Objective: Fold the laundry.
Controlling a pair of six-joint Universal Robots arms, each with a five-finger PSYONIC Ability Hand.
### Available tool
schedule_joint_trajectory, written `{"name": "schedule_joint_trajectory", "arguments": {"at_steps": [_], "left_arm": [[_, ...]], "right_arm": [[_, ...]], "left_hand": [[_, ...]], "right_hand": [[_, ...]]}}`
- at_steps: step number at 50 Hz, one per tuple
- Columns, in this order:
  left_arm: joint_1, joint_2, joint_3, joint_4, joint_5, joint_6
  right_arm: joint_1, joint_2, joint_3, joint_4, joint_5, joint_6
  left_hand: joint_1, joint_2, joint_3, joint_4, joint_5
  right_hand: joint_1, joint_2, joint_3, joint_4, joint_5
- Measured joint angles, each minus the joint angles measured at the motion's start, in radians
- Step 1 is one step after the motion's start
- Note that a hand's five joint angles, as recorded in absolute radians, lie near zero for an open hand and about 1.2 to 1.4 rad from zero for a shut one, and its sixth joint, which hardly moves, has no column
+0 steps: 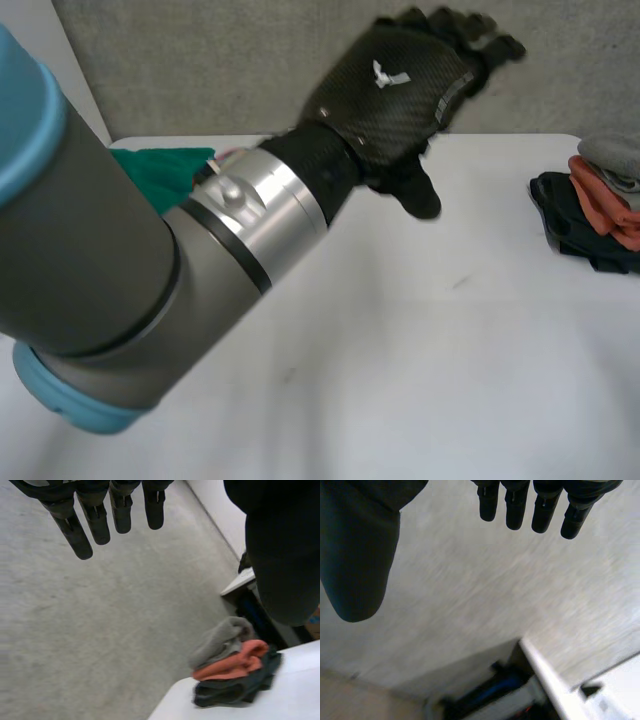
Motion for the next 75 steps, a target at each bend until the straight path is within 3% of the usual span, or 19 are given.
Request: {"name": "schedule_joint_trajectory", "arguments": {"at_steps": [5,8,12,16,18,24,28,32,33,34,36,40,49,53,57,58,67,71,75], "left_arm": [[0.075,0.003,0.037,-0.006,-0.089,0.004],[0.201,-0.015,0.065,-0.017,-0.178,0.013],[0.375,-0.09,0.087,-0.029,-0.214,0.042],[0.493,-0.191,0.106,-0.033,-0.192,0.103],[0.565,-0.298,0.129,-0.033,-0.148,0.187],[0.643,-0.512,0.21,-0.025,-0.032,0.36],[0.672,-0.666,0.317,-0.015,0.029,0.422],[0.683,-0.787,0.428,-0.009,0.046,0.433],[0.684,-0.81,0.453,-0.008,0.047,0.433],[0.685,-0.834,0.481,-0.007,0.046,0.431],[0.684,-0.862,0.516,-0.006,0.044,0.428],[0.683,-0.89,0.557,-0.005,0.039,0.421],[0.65,-0.83,0.534,-0.01,0.007,0.412],[0.607,-0.683,0.45,-0.013,-0.023,0.357],[0.573,-0.523,0.374,-0.01,-0.034,0.253],[0.553,-0.427,0.335,-0.009,-0.037,0.175],[0.445,-0.067,0.215,-0.004,-0.034,-0.161],[0.392,-0.005,0.18,0.008,-0.037,-0.23],[0.315,-0.05,0.163,0.012,-0.048,-0.246]], "right_arm": [[0.093,-0.138,0.128,-0.179,-0.051,0.131],[0.206,-0.258,0.296,-0.336,-0.148,0.239],[0.381,-0.343,0.491,-0.453,-0.252,0.286],[0.499,-0.356,0.598,-0.459,-0.287,0.249],[0.569,-0.338,0.656,-0.418,-0.289,0.179],[0.648,-0.245,0.698,-0.32,-0.253,0.023],[0.67,-0.175,0.699,-0.282,-0.219,-0.067],[0.67,-0.147,0.696,-0.275,-0.204,-0.099],[0.669,-0.145,0.696,-0.275,-0.202,-0.101],[0.667,-0.142,0.695,-0.276,-0.201,-0.102],[0.665,-0.141,0.695,-0.278,-0.2,-0.102],[0.659,-0.143,0.695,-0.283,-0.2,-0.098],[0.656,-0.146,0.696,-0.291,-0.2,-0.095],[0.656,-0.148,0.694,-0.293,-0.189,-0.093],[0.656,-0.152,0.692,-0.293,-0.175,-0.092],[0.655,-0.155,0.69,-0.293,-0.166,-0.092],[0.648,-0.19,0.681,-0.285,-0.107,-0.089],[0.646,-0.208,0.68,-0.281,-0.085,-0.086],[0.646,-0.231,0.681,-0.278,-0.062,-0.061]], "left_hand": [[0.0,0.0,0.0,0.0,0.0],[0.0,0.0,0.0,0.0,0.0],[0.0,0.0,0.0,0.0,0.0],[0.0,0.0,0.0,0.0,0.0],[0.0,0.0,0.0,0.0,0.0],[0.004,0.003,0.003,0.0,0.002],[0.137,0.128,0.119,0.111,0.113],[0.24,0.237,0.233,0.213,0.214],[0.425,0.402,0.387,0.378,0.375],[0.425,0.402,0.387,0.378,0.375],[0.746,0.708,0.702,0.694,0.687],[0.925,0.964,0.953,0.951,0.922],[0.925,0.986,0.978,0.975,0.926],[0.925,0.987,0.979,0.976,0.926],[0.925,0.988,0.979,0.976,0.926],[0.925,0.988,0.98,0.976,0.926],[0.925,0.99,0.982,0.976,0.926],[0.925,0.99,0.982,0.976,0.926],[0.925,0.99,0.982,0.976,0.926]], "right_hand": [[0.0,0.0,0.0,0.0,0.0],[0.0,0.0,0.0,0.0,0.0],[0.0,0.0,0.0,0.0,0.0],[0.0,0.0,0.0,0.0,0.0],[0.0,0.0,0.0,0.0,0.0],[0.0,0.0,0.0,0.0,0.0],[0.0,0.0,0.0,0.0,0.0],[0.0,0.0,0.0,0.0,0.0],[0.0,0.0,0.0,0.0,0.0],[0.0,0.0,0.0,0.0,0.0],[0.0,0.0,0.0,0.0,0.0],[0.0,0.0,0.0,0.0,0.0],[0.0,0.0,0.0,0.0,0.0],[0.0,0.0,0.0,0.0,0.0],[0.0,0.0,0.0,0.0,0.0],[0.0,0.0,0.0,0.0,0.0],[0.0,0.0,0.0,0.0,0.0],[0.0,0.0,0.0,0.0,0.0],[0.0,0.0,0.0,0.0,0.0]]}}
